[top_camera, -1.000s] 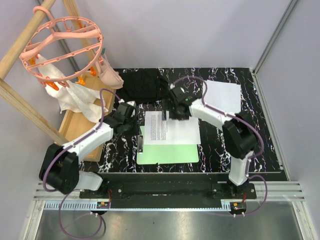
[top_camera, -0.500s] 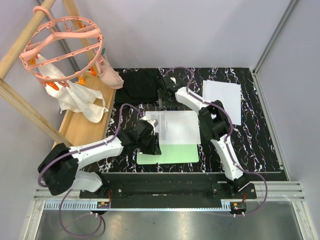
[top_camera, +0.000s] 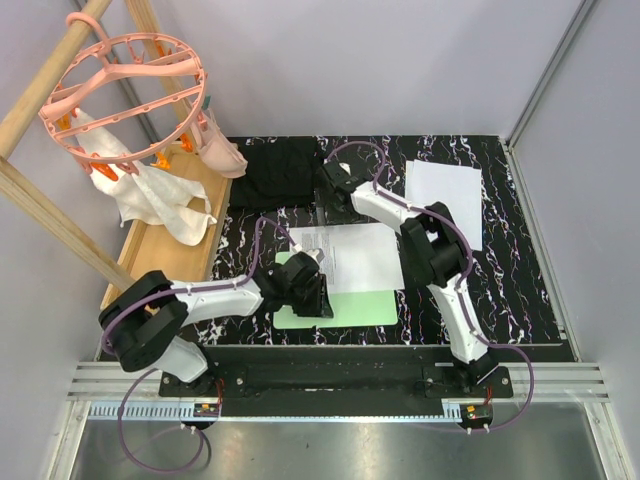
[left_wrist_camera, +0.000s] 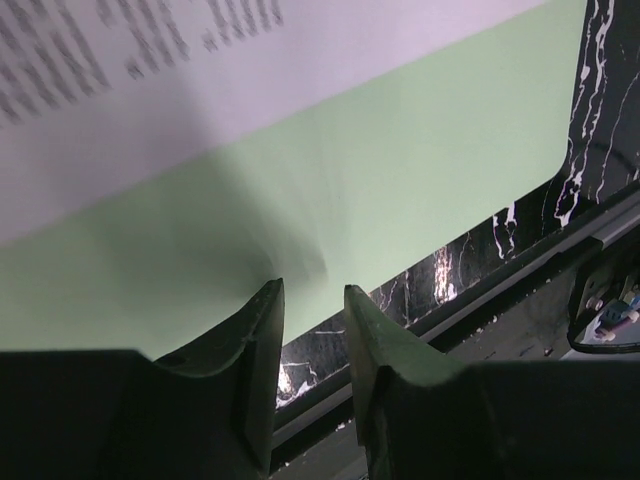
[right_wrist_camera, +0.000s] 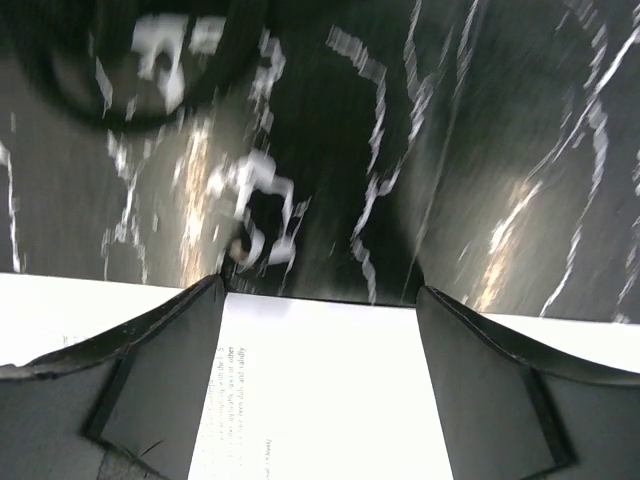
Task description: Put the files into the folder
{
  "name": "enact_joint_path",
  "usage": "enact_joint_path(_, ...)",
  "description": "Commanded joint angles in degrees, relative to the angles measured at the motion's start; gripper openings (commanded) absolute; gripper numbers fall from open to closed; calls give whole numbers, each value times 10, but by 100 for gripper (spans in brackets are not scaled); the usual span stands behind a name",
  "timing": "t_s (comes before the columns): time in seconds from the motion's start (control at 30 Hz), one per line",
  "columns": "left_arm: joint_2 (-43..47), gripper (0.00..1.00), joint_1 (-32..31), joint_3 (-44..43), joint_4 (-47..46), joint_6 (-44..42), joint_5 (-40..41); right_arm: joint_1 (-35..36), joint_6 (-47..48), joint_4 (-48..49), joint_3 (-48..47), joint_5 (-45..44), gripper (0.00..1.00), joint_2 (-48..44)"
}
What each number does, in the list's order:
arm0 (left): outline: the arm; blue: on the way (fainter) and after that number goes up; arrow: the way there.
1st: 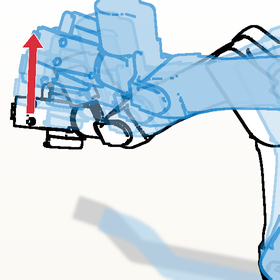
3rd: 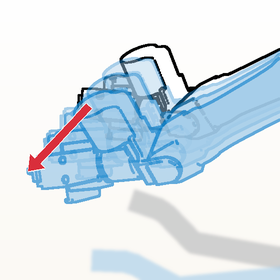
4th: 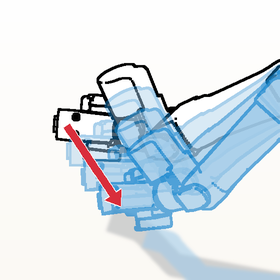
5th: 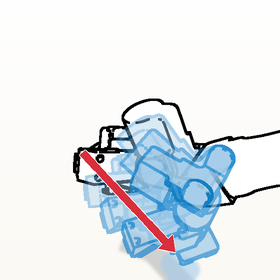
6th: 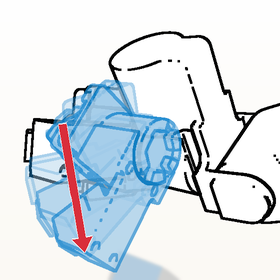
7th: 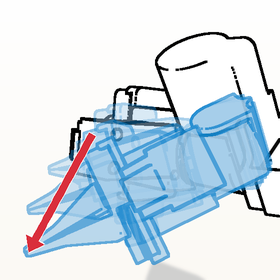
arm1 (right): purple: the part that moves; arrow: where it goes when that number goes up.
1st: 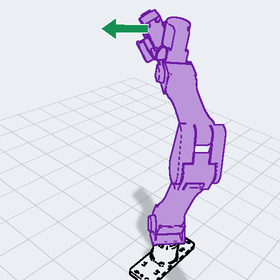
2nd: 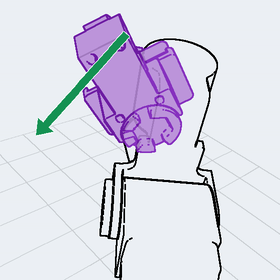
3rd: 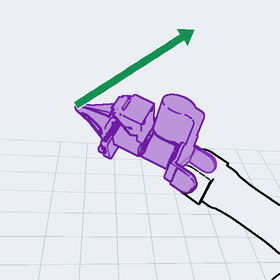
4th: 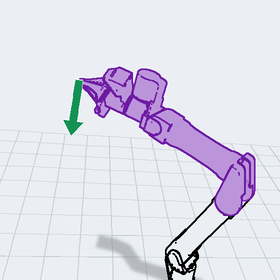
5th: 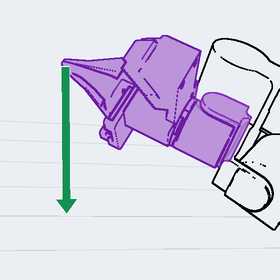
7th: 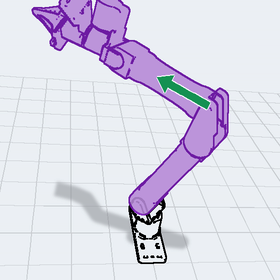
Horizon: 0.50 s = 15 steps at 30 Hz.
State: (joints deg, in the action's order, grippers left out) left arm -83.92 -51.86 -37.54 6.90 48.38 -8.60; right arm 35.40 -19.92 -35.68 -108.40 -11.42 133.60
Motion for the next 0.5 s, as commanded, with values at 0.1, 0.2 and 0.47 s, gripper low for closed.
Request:
enact_joint_path(0.1,-28,33,-2,22,-57,29,6,33,0,-18,91,18,83,-52)
enact_joint_path(0.2,-27,32,-3,30,-60,30,9,32,-17,-18,117,18,83,-69)
enact_joint_path(0.47,7,40,-4,25,-59,14,-10,34,-125,-15,173,69,84,-127)
